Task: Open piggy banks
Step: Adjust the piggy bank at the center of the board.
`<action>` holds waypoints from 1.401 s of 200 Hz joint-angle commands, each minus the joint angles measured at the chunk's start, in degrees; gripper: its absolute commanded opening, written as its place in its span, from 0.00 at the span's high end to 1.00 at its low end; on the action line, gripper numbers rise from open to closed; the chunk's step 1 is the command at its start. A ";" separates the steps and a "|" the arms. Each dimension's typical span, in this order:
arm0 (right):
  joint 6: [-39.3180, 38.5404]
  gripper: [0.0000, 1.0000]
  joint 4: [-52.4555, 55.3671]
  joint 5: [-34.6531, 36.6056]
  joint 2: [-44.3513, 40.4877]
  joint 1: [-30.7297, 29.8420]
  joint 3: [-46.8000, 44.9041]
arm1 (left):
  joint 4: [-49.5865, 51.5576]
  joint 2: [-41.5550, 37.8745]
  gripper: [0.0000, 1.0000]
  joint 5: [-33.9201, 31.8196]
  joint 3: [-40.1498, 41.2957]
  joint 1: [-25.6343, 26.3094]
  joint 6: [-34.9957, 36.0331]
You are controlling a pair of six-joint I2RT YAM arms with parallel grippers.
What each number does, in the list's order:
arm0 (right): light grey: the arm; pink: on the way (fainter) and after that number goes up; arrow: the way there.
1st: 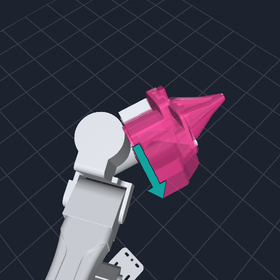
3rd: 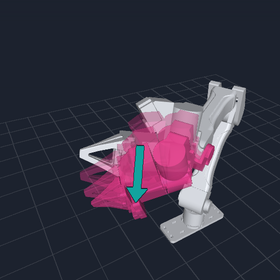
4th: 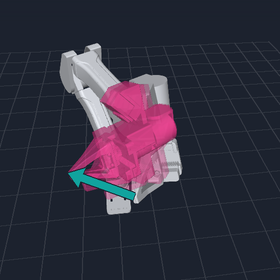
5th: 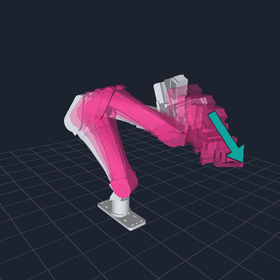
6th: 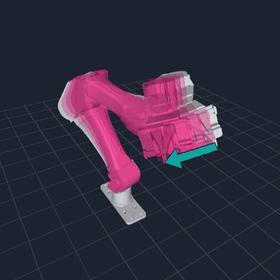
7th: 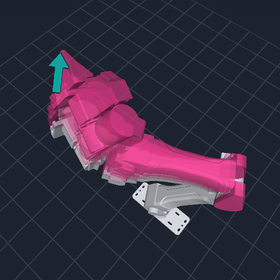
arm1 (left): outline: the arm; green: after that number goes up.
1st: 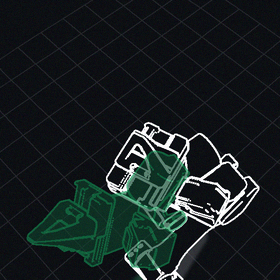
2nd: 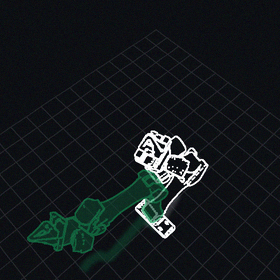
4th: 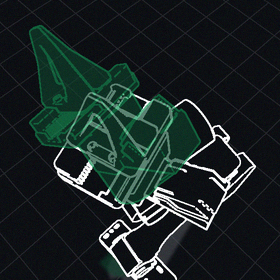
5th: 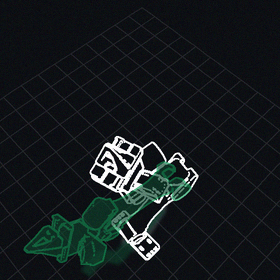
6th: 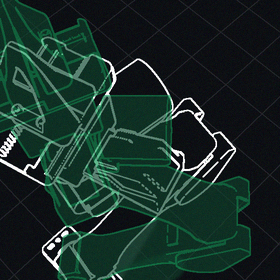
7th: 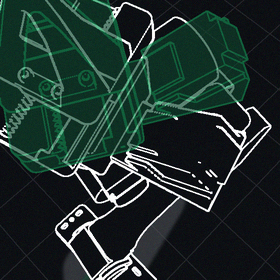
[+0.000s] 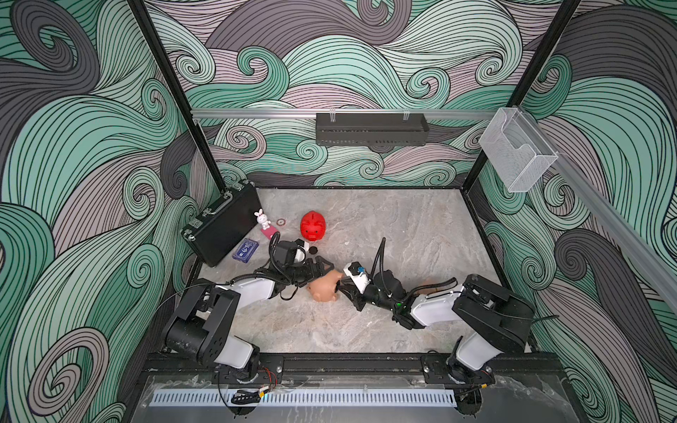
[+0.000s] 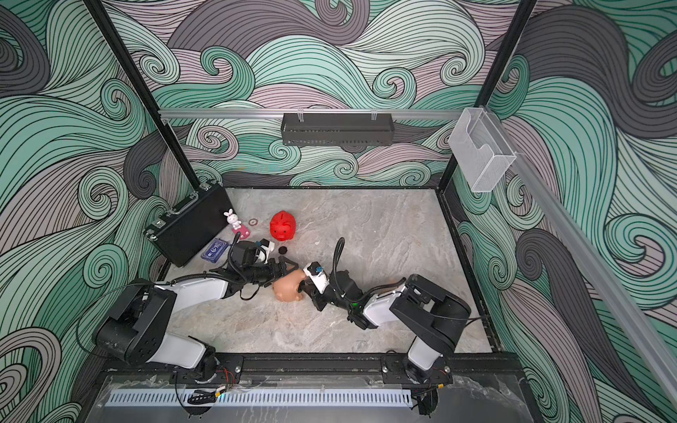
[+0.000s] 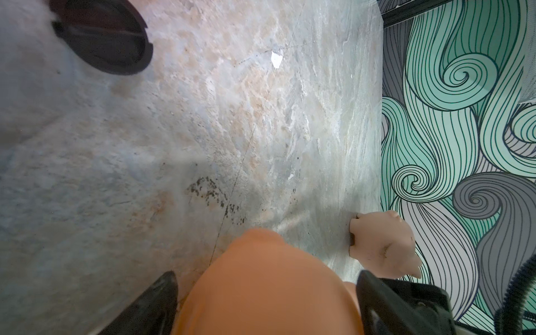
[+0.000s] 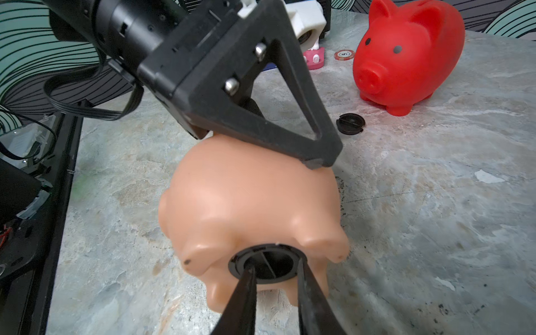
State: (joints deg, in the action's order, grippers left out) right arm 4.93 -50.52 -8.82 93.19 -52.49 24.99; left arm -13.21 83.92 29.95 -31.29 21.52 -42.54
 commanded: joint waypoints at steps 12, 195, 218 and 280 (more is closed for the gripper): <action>0.30 0.66 11.33 1.80 -8.23 1.24 1.99 | 7.03 0.26 0.08 -0.78 -1.80 0.04 2.61; 7.64 0.04 27.65 0.91 -27.64 6.05 -2.00 | 14.46 -4.73 0.02 -1.25 -8.00 0.02 4.22; 7.79 0.06 27.76 1.80 -25.91 3.47 -2.41 | 16.70 -6.68 0.01 -2.87 -8.12 0.02 4.81; 11.03 0.07 25.14 6.53 -18.96 -3.11 -2.88 | 20.08 -12.61 0.01 -5.84 -3.85 0.02 6.24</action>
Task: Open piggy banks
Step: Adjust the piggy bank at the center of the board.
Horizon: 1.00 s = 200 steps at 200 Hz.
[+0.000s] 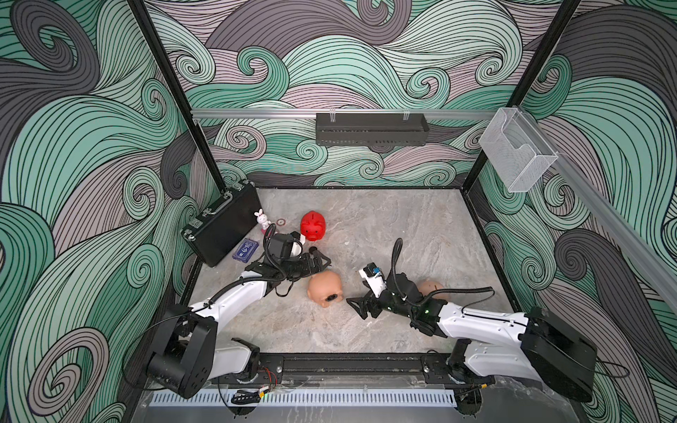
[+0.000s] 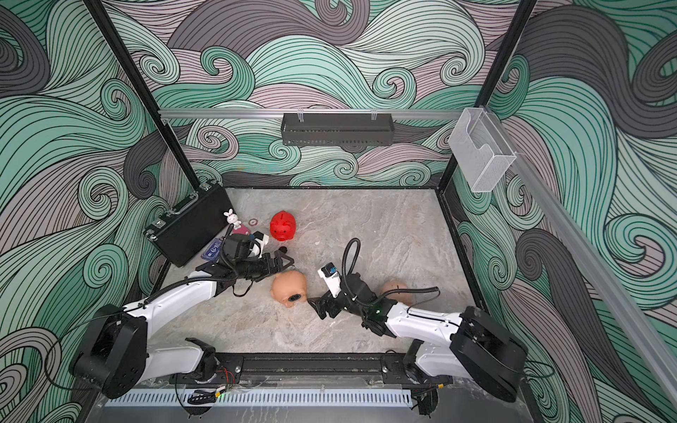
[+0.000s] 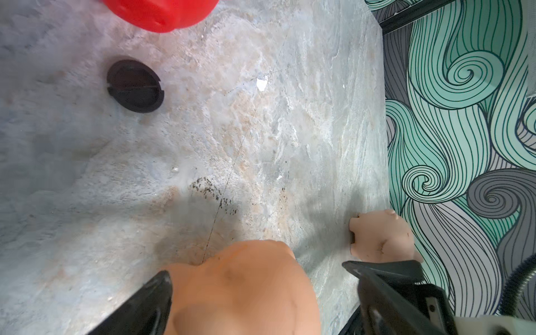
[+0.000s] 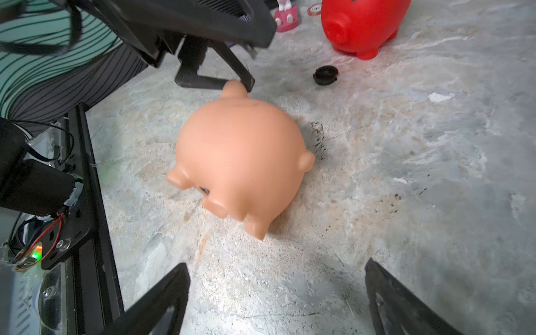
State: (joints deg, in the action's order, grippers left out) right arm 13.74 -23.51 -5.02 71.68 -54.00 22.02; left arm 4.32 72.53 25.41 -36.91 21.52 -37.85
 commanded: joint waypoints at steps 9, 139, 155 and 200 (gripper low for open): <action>2.75 0.07 -1.90 2.62 4.18 -2.06 0.70 | 2.09 -1.04 0.01 -0.99 2.35 0.02 1.66; 8.32 0.20 -4.08 9.15 19.82 -2.17 12.47 | 2.09 -1.47 0.01 -4.36 3.86 -0.29 1.82; 8.12 0.20 -4.00 8.90 20.29 -1.57 12.86 | 1.67 -1.42 0.01 -5.03 3.71 -0.48 1.63; 7.79 0.24 -3.09 7.64 21.00 1.31 13.70 | -0.25 0.93 0.01 -4.72 2.75 -1.02 1.80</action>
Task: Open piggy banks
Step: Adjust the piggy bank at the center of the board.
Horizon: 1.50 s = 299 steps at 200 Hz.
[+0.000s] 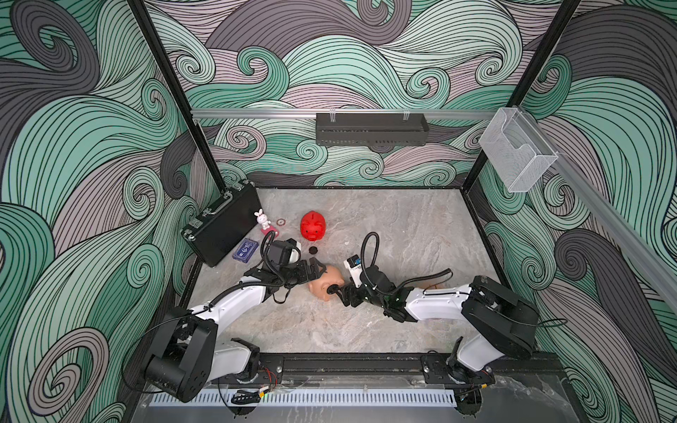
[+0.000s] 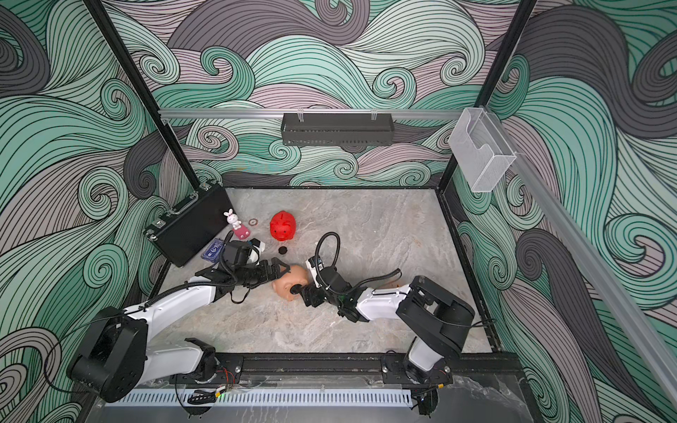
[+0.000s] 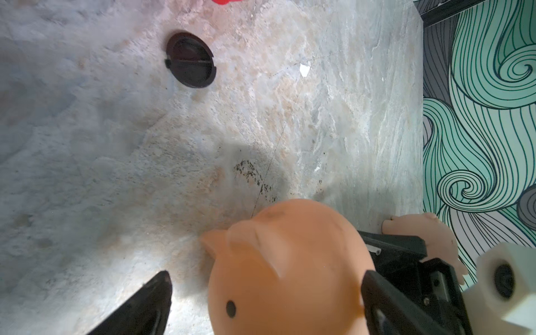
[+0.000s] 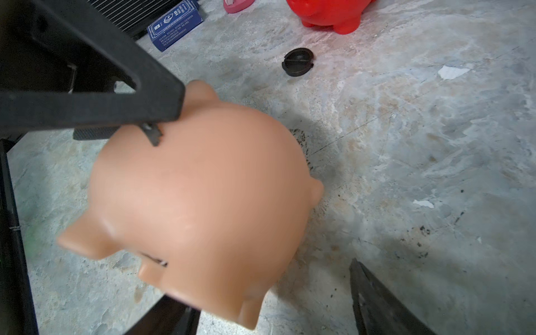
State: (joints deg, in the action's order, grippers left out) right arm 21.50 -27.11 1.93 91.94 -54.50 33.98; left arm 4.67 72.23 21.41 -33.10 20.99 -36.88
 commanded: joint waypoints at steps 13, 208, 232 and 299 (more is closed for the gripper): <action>-0.27 0.26 1.13 0.09 0.93 2.53 2.25 | -0.78 1.92 0.01 -0.49 -1.58 -0.52 1.09; 1.84 0.34 0.23 -7.01 3.70 2.91 4.26 | -9.02 7.51 0.01 4.24 0.63 -0.50 -1.33; 2.31 0.35 -0.26 -7.11 3.89 2.74 4.06 | -10.15 8.00 0.01 4.30 1.71 -0.43 -1.87; 2.68 0.37 0.37 -4.77 3.79 2.47 3.82 | -13.14 10.46 0.04 4.34 4.21 -0.24 -2.84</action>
State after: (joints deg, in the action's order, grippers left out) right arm 23.68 -26.44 -4.82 95.29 -51.94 37.80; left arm -9.80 79.90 26.02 -30.79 20.60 -39.77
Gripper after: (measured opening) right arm 0.634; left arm 0.973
